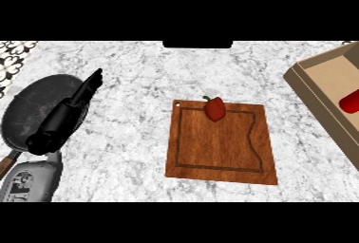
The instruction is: Pick the can from the cutting board and place it in the cardboard box
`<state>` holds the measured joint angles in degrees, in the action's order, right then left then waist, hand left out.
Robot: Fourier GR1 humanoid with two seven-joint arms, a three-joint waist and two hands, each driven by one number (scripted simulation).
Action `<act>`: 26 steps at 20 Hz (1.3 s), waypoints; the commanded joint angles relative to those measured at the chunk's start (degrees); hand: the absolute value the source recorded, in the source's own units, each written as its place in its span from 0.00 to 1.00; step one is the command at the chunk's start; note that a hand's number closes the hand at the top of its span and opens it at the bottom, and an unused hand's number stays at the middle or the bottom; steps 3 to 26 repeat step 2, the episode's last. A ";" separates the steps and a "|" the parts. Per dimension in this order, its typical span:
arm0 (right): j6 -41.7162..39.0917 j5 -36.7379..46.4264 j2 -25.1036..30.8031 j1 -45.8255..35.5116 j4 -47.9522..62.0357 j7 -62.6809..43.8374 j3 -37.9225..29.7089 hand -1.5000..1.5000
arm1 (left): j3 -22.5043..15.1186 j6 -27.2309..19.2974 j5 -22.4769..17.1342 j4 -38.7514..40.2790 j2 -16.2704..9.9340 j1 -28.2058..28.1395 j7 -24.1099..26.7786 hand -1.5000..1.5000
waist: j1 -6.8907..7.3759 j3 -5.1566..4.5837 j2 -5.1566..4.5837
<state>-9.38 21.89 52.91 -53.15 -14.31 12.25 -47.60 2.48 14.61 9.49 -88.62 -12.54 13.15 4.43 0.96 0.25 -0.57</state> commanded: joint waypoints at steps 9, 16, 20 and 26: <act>2.92 -4.74 1.83 4.27 1.68 3.56 -5.13 0.00 | -1.93 -1.35 1.90 0.68 1.85 0.50 0.14 0.50 | 0.68 0.04 -0.45; 2.92 -4.74 1.83 4.27 1.68 3.56 -5.13 0.00 | -1.93 -1.35 1.90 0.68 1.85 0.50 0.14 0.50 | 0.68 0.04 -0.45; 2.92 -4.74 1.83 4.27 1.68 3.56 -5.13 0.00 | -1.93 -1.35 1.90 0.68 1.85 0.50 0.14 0.50 | 0.68 0.04 -0.45; 2.92 -4.74 1.83 4.27 1.68 3.56 -5.13 0.00 | -1.93 -1.35 1.90 0.68 1.85 0.50 0.14 0.50 | 0.68 0.04 -0.45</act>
